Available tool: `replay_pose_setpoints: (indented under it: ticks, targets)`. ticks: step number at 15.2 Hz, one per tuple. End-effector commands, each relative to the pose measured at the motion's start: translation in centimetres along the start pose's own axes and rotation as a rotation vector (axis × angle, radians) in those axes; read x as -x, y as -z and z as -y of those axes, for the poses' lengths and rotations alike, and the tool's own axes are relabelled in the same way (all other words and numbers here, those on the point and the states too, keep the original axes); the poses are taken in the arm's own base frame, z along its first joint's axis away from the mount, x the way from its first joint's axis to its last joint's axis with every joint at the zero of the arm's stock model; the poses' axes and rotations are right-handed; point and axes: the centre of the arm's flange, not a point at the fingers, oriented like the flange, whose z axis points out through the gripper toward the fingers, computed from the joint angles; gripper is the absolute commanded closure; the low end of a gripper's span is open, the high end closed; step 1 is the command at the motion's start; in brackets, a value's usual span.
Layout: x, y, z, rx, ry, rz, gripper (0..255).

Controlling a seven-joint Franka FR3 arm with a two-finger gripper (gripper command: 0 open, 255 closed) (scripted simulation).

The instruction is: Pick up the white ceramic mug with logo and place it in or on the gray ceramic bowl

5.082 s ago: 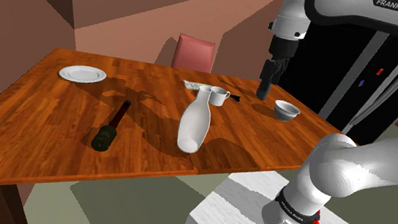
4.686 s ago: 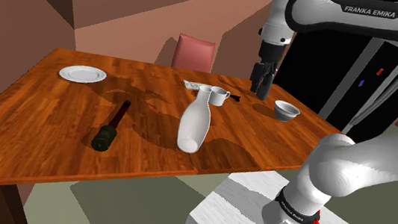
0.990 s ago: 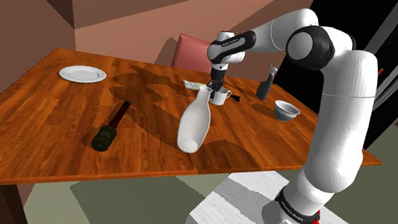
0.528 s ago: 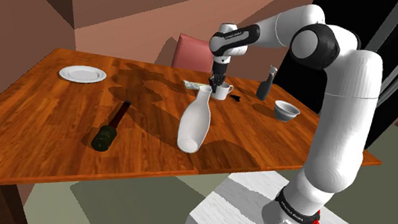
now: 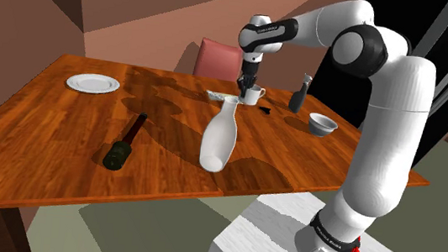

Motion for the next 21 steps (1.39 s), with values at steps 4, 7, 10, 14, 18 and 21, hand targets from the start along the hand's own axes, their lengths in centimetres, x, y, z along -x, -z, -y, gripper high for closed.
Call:
replay_pose_setpoints:
  ticks: [4,7,10,14,18,21]
  targets:
    - [0.4,2.7,-0.3,0.0,0.0,0.0,255]
    - [0.5,4.2,-0.4,0.0,0.0,0.0,255]
    - [0.7,5.8,-0.5,0.0,0.0,0.0,255]
    - [1.8,7.1,-1.5,0.0,0.0,0.0,255]
    - [5.6,6.6,-5.1,0.0,0.0,0.0,255]
    - [8.4,6.2,-7.9,0.0,0.0,0.0,255]
